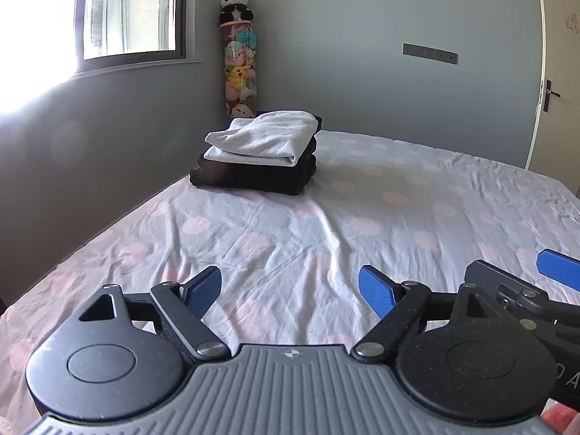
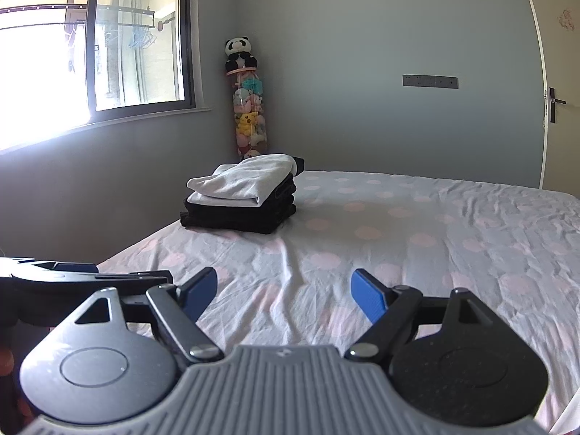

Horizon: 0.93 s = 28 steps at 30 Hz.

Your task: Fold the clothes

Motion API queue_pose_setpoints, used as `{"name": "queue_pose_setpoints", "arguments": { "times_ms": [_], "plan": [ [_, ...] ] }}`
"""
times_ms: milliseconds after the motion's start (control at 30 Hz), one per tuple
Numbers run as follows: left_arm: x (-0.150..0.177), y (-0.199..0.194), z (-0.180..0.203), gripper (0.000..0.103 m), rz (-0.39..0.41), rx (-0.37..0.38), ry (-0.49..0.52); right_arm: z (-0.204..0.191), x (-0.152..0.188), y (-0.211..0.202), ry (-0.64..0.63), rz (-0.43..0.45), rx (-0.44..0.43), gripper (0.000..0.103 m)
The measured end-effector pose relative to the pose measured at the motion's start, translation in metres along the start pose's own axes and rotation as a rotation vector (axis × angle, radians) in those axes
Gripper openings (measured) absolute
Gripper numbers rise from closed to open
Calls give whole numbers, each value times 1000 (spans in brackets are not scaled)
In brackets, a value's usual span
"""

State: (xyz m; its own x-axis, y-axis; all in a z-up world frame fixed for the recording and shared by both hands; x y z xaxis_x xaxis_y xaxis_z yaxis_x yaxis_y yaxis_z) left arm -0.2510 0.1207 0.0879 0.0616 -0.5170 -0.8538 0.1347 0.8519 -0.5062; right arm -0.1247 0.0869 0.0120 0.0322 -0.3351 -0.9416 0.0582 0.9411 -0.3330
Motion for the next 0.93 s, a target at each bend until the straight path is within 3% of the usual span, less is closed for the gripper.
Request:
{"name": "queue_pose_setpoints", "arguments": {
  "times_ms": [933],
  "plan": [
    [0, -9, -12, 97, 45, 3, -9, -11, -2, -12, -3, 22, 13, 83]
  ]
}}
Point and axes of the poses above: each gripper's, at about its wrist camera, not at the fingertips, and y roughly the way its jaws point, z to its right, x to its underside, the point moved 1 cm from there along y, roughly the way its jaws point, and after that the axes turned 8 degrees about -y, right-handed, at the moved point
